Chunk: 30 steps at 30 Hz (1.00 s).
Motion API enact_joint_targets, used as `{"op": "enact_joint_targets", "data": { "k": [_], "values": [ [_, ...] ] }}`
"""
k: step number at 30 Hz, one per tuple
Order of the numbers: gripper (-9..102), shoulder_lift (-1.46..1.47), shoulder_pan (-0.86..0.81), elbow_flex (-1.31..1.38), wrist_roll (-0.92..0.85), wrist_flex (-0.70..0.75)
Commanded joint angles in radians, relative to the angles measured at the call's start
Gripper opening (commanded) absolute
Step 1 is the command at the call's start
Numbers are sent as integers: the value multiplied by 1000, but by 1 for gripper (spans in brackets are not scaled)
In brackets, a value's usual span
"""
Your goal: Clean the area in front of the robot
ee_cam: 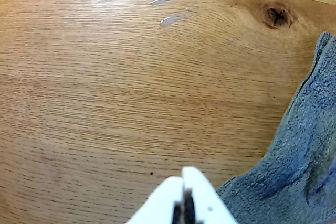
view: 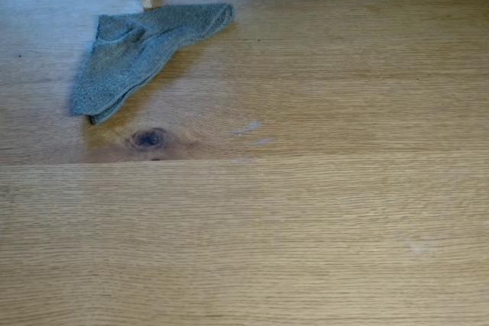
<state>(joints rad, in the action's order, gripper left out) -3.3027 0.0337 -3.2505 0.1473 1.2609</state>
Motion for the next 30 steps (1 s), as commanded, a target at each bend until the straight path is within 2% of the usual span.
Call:
{"op": "enact_joint_targets", "data": {
  "k": [1, 15, 17, 18, 19, 21, 30],
  "values": [
    [0, -3, -40, -95, -91, 8],
    [0, -3, -40, -95, -100, 8],
    [8, -3, -38, -95, -107, 8],
    [8, -3, -38, -95, -107, 8],
    [0, -3, -32, -95, -107, 8],
    [0, -3, -14, -95, -123, 5],
    [0, 21, 227, -80, -207, -261]
  ]
}}
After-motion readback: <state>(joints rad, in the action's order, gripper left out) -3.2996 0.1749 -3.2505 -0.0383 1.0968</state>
